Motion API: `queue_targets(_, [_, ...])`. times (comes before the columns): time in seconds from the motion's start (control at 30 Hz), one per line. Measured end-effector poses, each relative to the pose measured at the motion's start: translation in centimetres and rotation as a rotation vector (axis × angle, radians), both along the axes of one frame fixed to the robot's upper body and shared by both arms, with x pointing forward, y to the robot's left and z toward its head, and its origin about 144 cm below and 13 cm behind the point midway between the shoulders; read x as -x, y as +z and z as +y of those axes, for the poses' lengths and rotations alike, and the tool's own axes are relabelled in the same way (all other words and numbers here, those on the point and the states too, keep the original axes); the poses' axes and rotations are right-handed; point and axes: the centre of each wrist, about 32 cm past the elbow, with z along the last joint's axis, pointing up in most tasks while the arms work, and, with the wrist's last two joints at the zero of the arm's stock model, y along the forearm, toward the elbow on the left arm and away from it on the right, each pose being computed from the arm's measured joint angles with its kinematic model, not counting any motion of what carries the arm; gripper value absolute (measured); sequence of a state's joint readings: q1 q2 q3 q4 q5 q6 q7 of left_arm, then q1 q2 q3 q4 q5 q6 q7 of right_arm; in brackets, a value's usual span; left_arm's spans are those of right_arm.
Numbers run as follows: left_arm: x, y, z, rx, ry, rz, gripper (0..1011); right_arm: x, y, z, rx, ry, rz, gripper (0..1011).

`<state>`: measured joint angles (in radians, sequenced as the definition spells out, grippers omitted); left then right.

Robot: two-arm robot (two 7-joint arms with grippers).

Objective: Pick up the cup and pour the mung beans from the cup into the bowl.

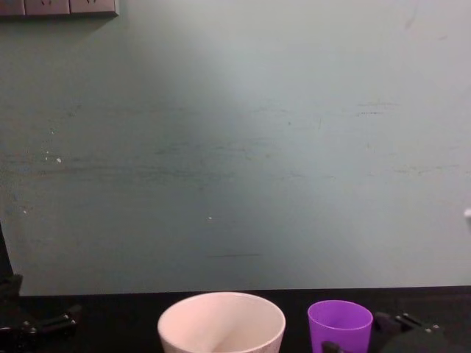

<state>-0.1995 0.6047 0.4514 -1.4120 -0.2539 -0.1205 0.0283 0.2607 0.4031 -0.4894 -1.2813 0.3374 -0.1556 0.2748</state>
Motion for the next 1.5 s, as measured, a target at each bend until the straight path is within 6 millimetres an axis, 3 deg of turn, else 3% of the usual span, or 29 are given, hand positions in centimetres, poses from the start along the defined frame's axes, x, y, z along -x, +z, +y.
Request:
queue_targets(0.7, [0.0,0.0,0.0,0.0,0.0,0.0,1000,-2.5,-0.2,1.7,-0.012,0.007,0.024,997])
queue_targets(1.0, [0.0,0.0,0.0,0.0,0.0,0.0,1000,-2.6,-0.2,1.7,-0.017,0.009,0.031,792])
queue_targets(1.13, [0.0,0.0,0.0,0.0,0.0,0.0,1000,-2.5,0.3,1.7,-0.018,0.009,0.022,751])
queue_targets(1.5, [0.0,0.0,0.0,0.0,0.0,0.0,1000,-2.3,4.2,1.4,-0.034,0.016,-0.07,726])
